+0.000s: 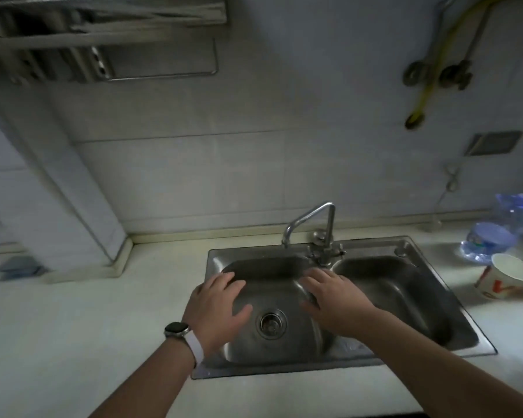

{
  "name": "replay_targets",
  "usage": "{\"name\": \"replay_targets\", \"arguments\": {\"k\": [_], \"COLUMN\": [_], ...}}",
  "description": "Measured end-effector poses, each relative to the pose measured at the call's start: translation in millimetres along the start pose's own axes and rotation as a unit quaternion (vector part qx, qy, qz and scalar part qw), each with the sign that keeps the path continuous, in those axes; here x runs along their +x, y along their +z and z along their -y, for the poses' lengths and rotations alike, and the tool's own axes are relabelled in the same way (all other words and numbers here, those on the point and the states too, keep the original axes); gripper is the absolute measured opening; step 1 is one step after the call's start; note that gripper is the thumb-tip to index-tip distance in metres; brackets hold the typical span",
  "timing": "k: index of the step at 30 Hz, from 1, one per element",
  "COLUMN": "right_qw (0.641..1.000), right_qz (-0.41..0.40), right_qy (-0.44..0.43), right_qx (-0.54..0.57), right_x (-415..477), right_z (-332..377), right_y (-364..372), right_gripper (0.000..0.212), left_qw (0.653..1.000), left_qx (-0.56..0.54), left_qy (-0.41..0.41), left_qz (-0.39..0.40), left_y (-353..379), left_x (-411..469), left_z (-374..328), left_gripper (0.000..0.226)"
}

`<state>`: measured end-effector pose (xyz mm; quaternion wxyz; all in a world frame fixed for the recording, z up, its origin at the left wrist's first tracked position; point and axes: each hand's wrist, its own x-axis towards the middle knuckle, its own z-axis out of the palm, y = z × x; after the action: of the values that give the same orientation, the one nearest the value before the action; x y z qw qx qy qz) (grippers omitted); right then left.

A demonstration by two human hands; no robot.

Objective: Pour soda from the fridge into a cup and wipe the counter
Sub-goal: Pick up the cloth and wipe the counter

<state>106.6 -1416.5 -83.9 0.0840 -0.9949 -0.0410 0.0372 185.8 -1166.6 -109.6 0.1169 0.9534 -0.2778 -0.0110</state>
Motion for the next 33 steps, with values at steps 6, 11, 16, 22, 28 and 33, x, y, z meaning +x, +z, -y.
{"name": "replay_targets", "arguments": {"k": [6,11,16,22,28,33], "right_qw": [0.993,0.973,0.942,0.903,0.872,0.876], "right_qz": [0.039,0.053,0.075,0.086,0.089,0.09], "right_qy": [-0.109,-0.225,-0.326,-0.42,-0.481,-0.474], "right_qx": [-0.013,0.004,0.016,0.015,0.002,0.001], "right_x": [34.0,55.0,65.3,57.5,49.4,46.8], "right_z": [36.9,82.3,139.1,208.9,289.2,360.6], "right_y": [0.0,7.2,20.7,40.2,50.6,66.2], "right_gripper": [0.054,0.055,0.052,0.053,0.052,0.052], "left_qw": [0.993,0.972,0.944,0.913,0.884,0.879], "left_qx": [0.001,0.03,0.067,0.079,0.085,0.086], "left_qy": [-0.109,-0.222,-0.314,-0.385,-0.434,-0.443], "left_qz": [-0.048,-0.069,-0.077,-0.108,-0.152,-0.152], "left_y": [-16.2,-28.1,-33.2,-46.7,-53.4,-57.7], "left_x": [-53.3,-110.8,-177.7,-250.5,-317.5,-367.5], "left_z": [17.9,35.5,49.8,58.3,83.8,139.0], "left_gripper": [0.074,0.066,0.059,0.056,0.052,0.053]}}
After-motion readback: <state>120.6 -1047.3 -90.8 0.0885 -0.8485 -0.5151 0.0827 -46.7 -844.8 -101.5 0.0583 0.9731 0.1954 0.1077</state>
